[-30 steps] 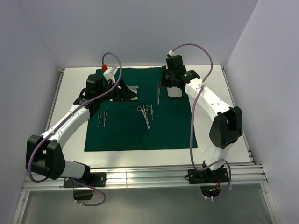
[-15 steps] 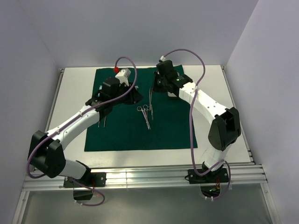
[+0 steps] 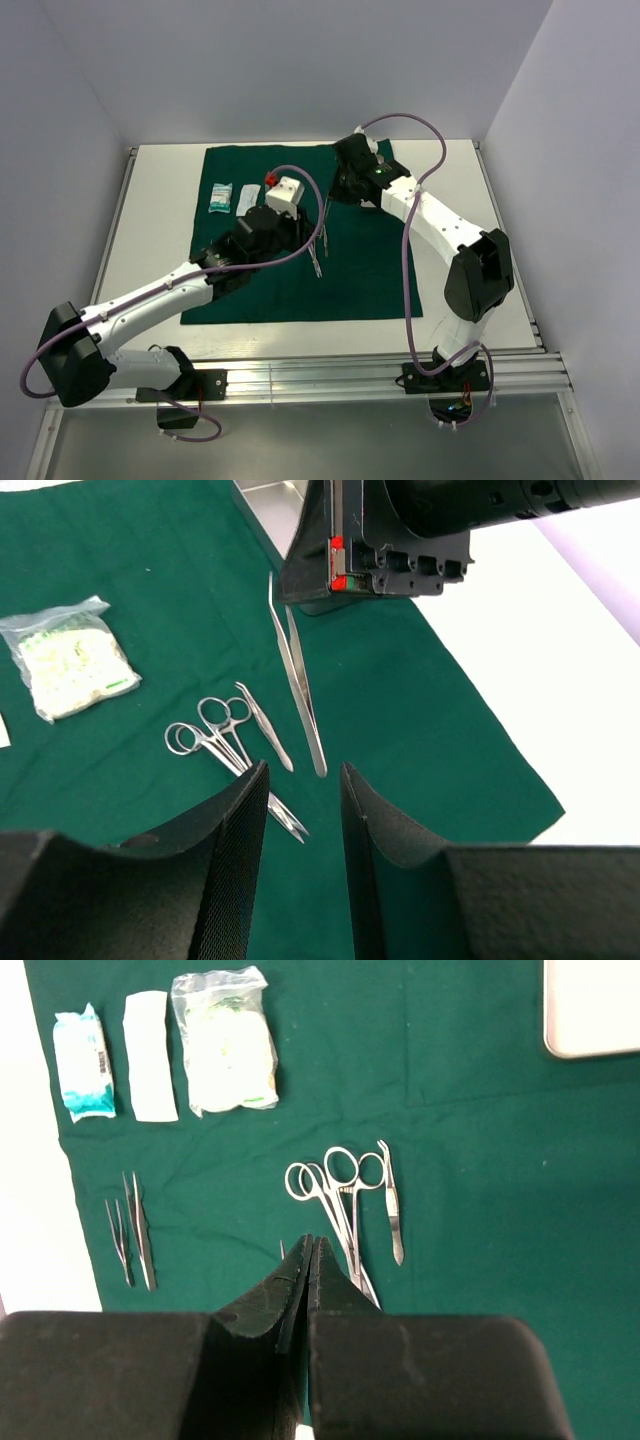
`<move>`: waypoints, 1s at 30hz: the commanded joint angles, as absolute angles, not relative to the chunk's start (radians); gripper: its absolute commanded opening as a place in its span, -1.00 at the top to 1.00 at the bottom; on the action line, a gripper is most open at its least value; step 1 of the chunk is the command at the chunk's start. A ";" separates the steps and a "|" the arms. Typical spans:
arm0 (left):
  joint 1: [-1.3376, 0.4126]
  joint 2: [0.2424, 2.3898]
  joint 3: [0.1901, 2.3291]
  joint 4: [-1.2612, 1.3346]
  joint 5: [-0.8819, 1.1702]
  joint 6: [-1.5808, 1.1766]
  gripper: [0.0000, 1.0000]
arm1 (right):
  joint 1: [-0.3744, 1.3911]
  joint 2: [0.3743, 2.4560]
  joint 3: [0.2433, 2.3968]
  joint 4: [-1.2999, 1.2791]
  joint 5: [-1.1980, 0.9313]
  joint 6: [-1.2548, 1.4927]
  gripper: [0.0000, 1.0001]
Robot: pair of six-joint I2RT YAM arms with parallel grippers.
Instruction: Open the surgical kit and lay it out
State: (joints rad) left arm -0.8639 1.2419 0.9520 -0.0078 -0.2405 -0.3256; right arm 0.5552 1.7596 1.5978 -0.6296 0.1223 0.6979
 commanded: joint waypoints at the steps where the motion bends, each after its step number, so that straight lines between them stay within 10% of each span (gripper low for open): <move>1: -0.885 1.259 0.945 0.055 -0.313 -0.295 0.21 | 0.568 1.761 1.641 -0.657 0.173 0.768 1.00; 30: -0.979 1.431 0.963 0.084 -0.471 -0.129 0.43 | 0.568 1.756 1.608 -0.684 0.109 0.858 1.00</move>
State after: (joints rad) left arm -0.9722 1.4364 0.9092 0.0780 -0.4065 -0.1322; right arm 0.5587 1.7599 1.5986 -0.6750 0.1032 0.8478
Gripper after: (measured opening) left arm 0.288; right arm 0.007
